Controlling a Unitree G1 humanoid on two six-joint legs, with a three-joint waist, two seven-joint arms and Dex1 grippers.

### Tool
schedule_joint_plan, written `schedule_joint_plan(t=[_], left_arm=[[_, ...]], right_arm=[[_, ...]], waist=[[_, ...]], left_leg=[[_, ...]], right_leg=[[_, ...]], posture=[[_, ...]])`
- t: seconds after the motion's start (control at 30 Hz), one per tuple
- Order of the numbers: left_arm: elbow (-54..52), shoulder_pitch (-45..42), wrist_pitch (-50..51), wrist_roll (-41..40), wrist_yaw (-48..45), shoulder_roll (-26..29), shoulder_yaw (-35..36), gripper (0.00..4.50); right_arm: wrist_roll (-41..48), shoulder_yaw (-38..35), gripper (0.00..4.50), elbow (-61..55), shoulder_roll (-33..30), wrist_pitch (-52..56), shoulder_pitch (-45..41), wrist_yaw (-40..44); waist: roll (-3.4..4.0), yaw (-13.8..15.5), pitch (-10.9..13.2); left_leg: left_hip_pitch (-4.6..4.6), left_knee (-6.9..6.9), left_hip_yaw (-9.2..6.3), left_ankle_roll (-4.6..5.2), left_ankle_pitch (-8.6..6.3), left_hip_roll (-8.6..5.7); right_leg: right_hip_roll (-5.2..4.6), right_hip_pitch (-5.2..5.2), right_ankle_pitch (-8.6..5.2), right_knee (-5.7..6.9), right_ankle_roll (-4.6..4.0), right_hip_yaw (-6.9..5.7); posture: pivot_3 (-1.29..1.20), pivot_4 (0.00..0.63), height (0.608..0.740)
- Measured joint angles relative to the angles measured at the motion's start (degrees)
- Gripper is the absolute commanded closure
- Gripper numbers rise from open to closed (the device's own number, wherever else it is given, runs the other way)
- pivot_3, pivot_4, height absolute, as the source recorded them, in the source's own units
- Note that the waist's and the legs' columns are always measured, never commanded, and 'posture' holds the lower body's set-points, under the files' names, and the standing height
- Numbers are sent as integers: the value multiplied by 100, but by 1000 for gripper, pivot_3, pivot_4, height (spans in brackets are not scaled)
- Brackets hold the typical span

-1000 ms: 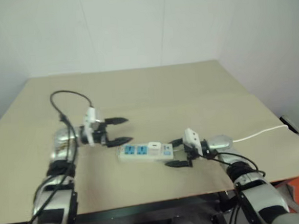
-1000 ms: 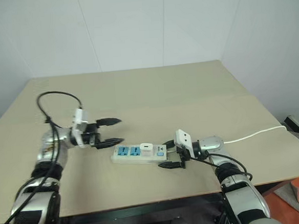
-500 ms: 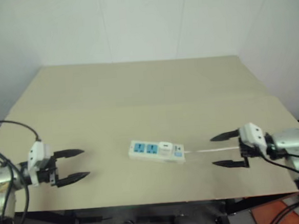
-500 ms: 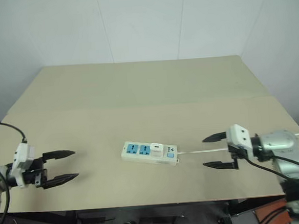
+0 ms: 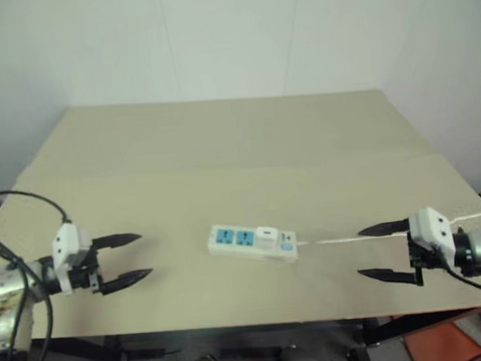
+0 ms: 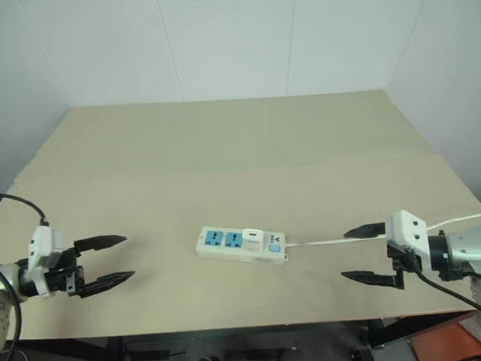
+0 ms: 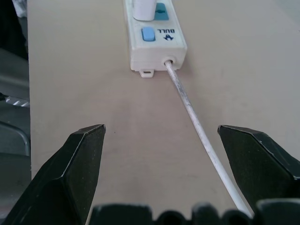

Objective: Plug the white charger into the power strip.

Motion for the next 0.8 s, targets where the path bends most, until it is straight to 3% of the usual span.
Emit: schedule_joint_plan(t=[0.5, 0.8], left_arm=[[131, -603, 3, 0, -21, -24, -319, 0], [918, -1630, 156, 53, -486, -9, -773, 0]], right_arm=[[128, -239, 21, -531, -60, 233, 472, -385], [144, -157, 21, -696, -100, 483, 374, -555]], waist=[[-3, -1, 2], [-3, -1, 2]], left_leg=[[-1, 12, 5, 1, 1, 1], [-4, 22, 5, 2, 2, -1]], right_leg=[[0, 6, 8, 1, 11, 3], [2, 9, 10, 4, 15, 3]], posture=[[0, 150, 740], [0, 150, 740]])
